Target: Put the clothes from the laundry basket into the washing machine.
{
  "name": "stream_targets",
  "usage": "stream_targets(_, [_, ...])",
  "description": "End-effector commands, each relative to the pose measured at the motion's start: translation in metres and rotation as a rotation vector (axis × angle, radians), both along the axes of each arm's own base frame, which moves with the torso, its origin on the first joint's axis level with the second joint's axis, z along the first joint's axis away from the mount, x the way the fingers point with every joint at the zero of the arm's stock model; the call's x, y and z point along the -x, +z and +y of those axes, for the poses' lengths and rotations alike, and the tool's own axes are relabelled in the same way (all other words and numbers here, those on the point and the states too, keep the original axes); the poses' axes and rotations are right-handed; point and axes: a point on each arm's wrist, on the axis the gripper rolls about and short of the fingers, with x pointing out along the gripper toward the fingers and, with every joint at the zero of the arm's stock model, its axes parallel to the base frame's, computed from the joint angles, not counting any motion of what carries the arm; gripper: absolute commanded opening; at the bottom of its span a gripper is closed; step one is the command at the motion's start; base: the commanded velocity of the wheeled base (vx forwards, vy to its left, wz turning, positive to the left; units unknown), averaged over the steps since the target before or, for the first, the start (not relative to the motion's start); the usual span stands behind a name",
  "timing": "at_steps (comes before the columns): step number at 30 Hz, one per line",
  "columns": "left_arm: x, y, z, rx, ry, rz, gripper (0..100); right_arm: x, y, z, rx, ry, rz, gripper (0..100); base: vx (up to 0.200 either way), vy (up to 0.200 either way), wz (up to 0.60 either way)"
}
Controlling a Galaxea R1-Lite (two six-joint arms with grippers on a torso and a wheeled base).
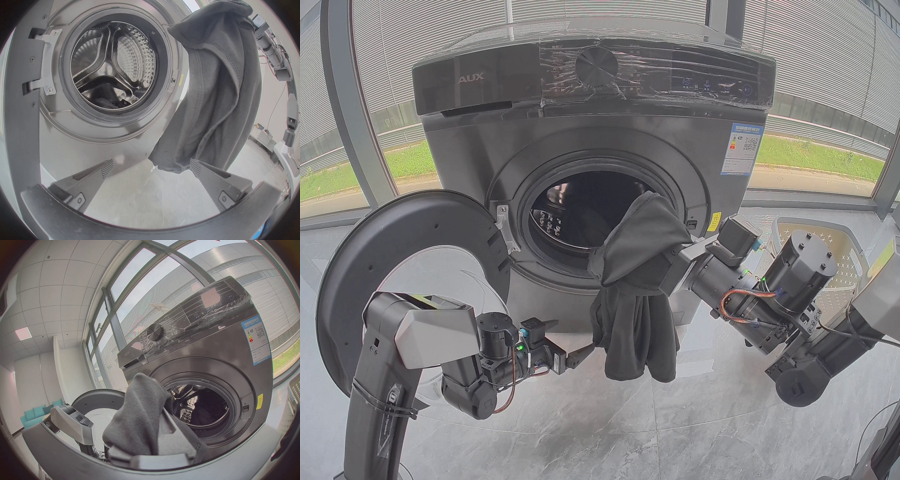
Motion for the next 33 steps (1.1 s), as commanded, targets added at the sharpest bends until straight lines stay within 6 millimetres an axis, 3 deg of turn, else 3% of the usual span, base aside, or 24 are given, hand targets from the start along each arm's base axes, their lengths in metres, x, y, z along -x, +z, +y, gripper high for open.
stream_targets(1, [0.0,-0.002,-0.001,0.0,-0.006,0.003,100,0.0,-0.001,0.0,0.001,0.001,0.001,0,0.0,0.0,0.0])
stream_targets(8, [0.003,-0.008,-0.01,-0.004,-0.04,0.012,100,-0.001,-0.001,0.0,0.001,-0.001,0.001,0,0.0,0.0,0.0])
stream_targets(33, [0.007,-0.011,-0.009,-0.042,-0.073,-0.004,100,-0.006,-0.001,-0.007,0.002,-0.024,0.001,0,0.0,0.0,0.0])
